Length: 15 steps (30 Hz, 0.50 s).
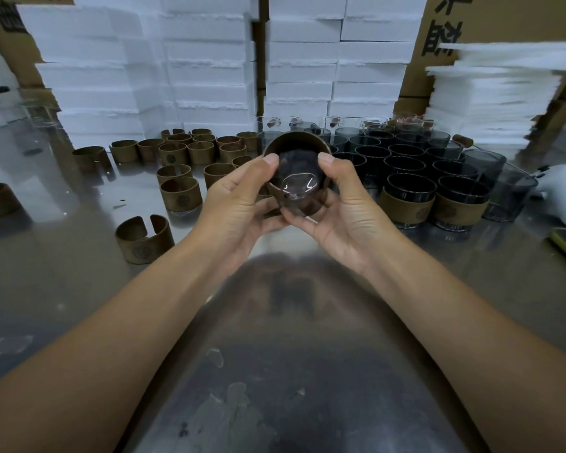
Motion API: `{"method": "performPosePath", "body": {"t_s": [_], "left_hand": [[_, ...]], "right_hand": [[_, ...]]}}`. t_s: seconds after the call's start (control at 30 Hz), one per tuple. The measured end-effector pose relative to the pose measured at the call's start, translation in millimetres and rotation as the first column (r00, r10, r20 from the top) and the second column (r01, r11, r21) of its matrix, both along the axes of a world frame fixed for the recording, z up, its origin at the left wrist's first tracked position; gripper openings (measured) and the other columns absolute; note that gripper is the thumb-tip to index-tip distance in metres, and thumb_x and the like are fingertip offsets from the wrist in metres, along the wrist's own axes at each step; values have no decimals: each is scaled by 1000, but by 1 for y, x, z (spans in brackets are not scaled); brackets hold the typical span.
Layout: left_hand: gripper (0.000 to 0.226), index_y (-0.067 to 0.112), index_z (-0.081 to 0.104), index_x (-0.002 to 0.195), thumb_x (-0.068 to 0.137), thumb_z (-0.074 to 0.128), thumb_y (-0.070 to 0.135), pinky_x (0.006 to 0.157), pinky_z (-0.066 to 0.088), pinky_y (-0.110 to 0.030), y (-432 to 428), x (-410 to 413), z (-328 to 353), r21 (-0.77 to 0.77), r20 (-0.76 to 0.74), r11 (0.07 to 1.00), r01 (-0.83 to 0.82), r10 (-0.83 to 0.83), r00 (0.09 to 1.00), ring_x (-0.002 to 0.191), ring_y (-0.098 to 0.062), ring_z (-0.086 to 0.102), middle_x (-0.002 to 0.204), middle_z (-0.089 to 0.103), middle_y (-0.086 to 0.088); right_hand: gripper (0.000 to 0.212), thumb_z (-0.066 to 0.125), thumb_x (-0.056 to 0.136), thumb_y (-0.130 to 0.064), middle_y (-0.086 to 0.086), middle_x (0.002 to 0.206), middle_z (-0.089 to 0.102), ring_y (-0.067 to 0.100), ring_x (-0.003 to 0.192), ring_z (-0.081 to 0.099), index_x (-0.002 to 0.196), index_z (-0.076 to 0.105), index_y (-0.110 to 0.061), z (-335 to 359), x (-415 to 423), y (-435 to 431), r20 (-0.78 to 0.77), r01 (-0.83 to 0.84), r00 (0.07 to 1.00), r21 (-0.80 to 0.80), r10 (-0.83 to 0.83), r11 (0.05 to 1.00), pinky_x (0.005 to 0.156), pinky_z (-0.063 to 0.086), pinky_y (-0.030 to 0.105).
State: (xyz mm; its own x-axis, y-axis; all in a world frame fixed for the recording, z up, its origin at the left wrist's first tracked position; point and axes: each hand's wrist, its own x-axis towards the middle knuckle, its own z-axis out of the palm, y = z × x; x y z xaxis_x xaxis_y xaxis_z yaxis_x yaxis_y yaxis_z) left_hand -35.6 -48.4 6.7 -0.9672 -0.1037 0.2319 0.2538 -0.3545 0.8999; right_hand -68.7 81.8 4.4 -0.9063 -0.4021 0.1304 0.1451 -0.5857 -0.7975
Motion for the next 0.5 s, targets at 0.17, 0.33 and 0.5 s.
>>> {"method": "performPosePath", "body": {"t_s": [0.17, 0.33, 0.5], "left_hand": [[19, 18, 67, 105, 87, 62, 24, 80, 58, -39, -2, -3, -3, 5, 11, 1000, -9, 9, 1000, 87, -19, 70, 93, 74, 2], [34, 15, 71, 98, 73, 69, 37, 77, 57, -32, -9, -5, -4, 21, 60, 998, 51, -52, 997, 99, -20, 69, 105, 73, -8], [42, 13, 67, 104, 74, 64, 42, 82, 57, -29, -16, -7, -6, 6, 82, 992, 124, -124, 989, 103, -20, 68, 108, 72, -8]], "right_hand": [[54, 72, 63, -44, 6, 90, 76, 17, 87, 73, 104, 64, -10, 2, 3, 0, 49, -24, 999, 55, 22, 998, 66, 58, 28], [57, 61, 65, -58, -4, 96, 75, 8, 95, 70, 106, 66, -19, 2, 5, 4, -30, 9, 1000, 247, -2, 969, 83, 54, 31], [47, 56, 82, -54, -2, 93, 71, 10, 92, 68, 110, 66, -17, 5, 6, 4, 13, 51, 998, 314, -59, 948, 77, 51, 29]]}}
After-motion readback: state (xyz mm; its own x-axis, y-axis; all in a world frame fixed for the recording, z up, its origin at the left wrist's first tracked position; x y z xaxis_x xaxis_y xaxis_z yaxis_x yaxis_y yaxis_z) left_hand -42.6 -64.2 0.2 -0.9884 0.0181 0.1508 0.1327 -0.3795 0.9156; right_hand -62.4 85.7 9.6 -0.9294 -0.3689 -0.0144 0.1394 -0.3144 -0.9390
